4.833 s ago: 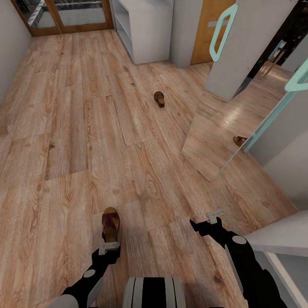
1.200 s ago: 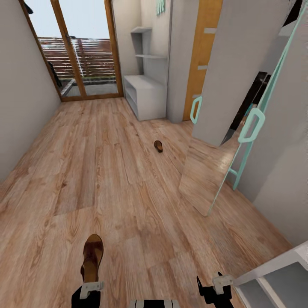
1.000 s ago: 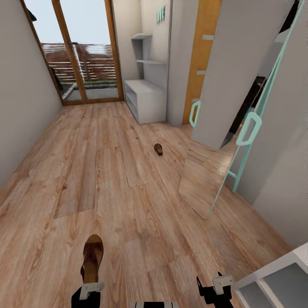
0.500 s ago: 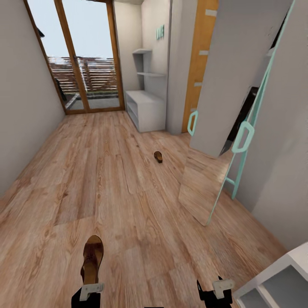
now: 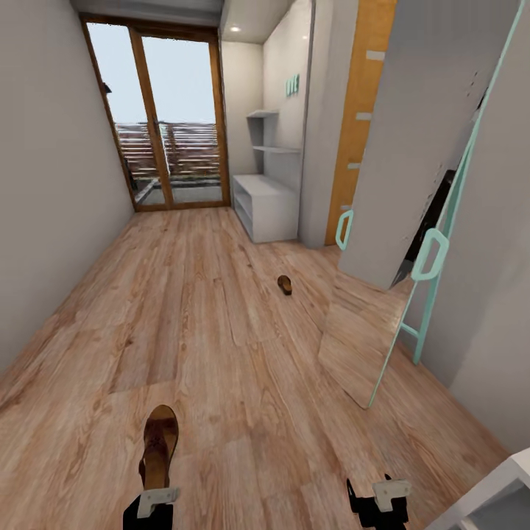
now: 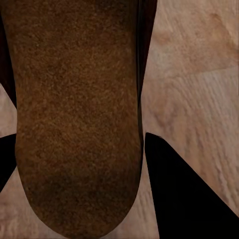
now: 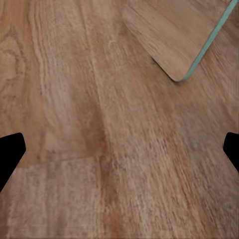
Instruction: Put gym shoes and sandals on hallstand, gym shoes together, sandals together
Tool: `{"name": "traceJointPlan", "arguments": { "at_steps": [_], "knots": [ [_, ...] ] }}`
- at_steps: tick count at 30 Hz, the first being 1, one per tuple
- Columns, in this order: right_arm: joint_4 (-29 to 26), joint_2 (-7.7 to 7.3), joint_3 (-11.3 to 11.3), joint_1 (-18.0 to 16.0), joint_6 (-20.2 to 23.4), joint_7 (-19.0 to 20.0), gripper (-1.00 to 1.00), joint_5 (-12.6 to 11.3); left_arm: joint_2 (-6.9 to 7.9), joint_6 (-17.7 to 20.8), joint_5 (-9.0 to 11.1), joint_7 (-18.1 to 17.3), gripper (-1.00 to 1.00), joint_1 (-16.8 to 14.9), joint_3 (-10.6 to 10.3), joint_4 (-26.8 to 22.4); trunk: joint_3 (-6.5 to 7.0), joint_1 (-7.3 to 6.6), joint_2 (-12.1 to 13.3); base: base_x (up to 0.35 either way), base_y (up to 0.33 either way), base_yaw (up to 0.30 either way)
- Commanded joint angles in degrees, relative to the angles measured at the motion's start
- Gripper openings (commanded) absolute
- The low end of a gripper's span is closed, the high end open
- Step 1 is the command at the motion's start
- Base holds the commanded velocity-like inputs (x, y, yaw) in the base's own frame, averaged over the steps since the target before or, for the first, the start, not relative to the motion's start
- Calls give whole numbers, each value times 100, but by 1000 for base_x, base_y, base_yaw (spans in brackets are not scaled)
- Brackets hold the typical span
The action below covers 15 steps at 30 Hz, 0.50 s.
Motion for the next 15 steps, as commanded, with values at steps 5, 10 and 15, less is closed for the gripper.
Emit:
{"name": "traceJointPlan", "arguments": {
  "at_steps": [5, 10, 15],
  "knots": [
    [52, 11, -14, -2, -9, -86, 100, 68, -17, -17, -35, 8, -100, -4, 24, 9, 135, -14, 5, 0, 0, 221],
    [122, 16, -6, -2, -8, -100, 100, 72, -34, -18, -41, 8, -100, -4, 24, 9, 262, -27, 12, 0, 0, 250],
    [207, 37, 2, -2, -9, -97, 100, 85, -35, -17, -38, 8, -100, -4, 24, 4, 356, -137, 213, 0, 0, 270]
  ]
}}
